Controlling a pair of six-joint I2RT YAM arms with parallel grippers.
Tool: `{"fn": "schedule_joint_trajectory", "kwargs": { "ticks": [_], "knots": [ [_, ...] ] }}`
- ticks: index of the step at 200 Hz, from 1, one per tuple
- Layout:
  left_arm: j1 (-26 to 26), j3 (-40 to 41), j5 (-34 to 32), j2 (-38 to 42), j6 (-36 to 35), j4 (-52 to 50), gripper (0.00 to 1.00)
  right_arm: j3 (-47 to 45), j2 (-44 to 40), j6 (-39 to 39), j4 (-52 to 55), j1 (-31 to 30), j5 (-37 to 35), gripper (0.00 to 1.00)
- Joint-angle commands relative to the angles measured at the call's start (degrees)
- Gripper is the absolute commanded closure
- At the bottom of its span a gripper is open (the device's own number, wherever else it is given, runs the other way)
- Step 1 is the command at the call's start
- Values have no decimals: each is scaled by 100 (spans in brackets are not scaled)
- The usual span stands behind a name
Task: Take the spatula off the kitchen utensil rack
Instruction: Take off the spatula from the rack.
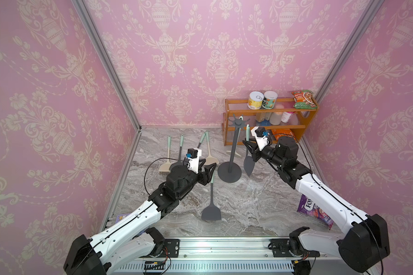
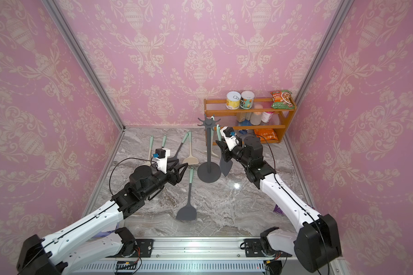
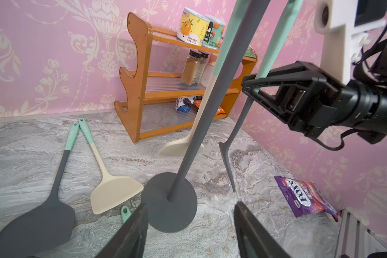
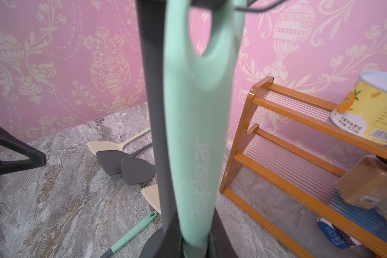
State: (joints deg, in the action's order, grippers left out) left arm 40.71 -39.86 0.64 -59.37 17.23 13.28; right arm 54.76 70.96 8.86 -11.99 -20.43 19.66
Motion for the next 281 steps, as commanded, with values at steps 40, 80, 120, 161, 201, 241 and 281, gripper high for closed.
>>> {"fn": "schedule_joint_trajectory", "kwargs": {
  "ticks": [40,80,120,161,201,241,281],
  "knots": [
    [153,-1415,-491,-1676,-1150,1152,35,71,-152,-194,439,-200,-295,100],
    [170,-1832,-538,-2358,-1262,1721,35,27,-152,-441,429,-445,-735,100],
    [174,-2013,-682,-2676,-1424,2019,34,-88,-249,-568,346,-778,-1210,100],
    [170,-2184,-576,-3068,-1364,2375,34,-49,-393,-562,573,-836,-1481,100],
    [181,-2303,-609,-3373,-1304,2666,34,152,-537,-491,1018,-829,-1544,100],
    [182,-2430,-721,-3517,-1301,2689,35,201,-706,-366,1156,-829,-1630,100],
    [179,-2533,-880,-3554,-1329,2559,37,394,-824,-199,1337,-831,-1667,100]
  ]
}}
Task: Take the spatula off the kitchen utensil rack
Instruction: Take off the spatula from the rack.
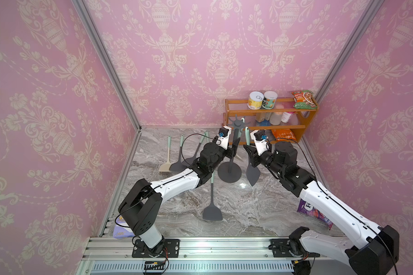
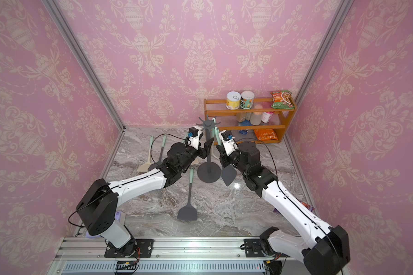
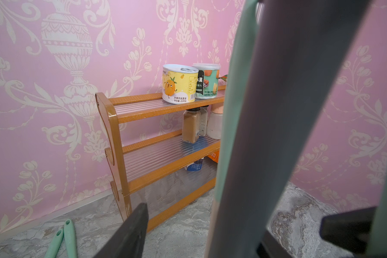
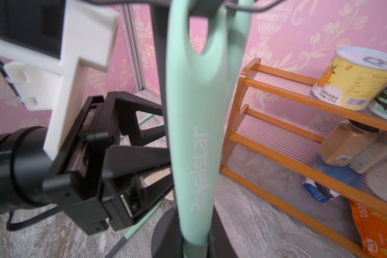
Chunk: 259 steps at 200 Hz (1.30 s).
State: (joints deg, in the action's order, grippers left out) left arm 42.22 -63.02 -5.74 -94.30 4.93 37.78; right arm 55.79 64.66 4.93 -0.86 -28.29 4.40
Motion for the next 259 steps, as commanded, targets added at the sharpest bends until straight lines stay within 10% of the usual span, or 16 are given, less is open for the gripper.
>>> {"fn": "schedule_joint_trajectory", "kwargs": {
  "ticks": [1,113,259],
  "knots": [
    [26,-222,-238,-62,-98,108,37,296,-197,194,235,-45,-142,100],
    [24,-166,-214,42,-133,28,38,265,-824,348,305,-45,-247,100],
    [964,1479,656,2864,-291,-1044,29,571,-742,47,281,-441,-996,100]
  ]
}}
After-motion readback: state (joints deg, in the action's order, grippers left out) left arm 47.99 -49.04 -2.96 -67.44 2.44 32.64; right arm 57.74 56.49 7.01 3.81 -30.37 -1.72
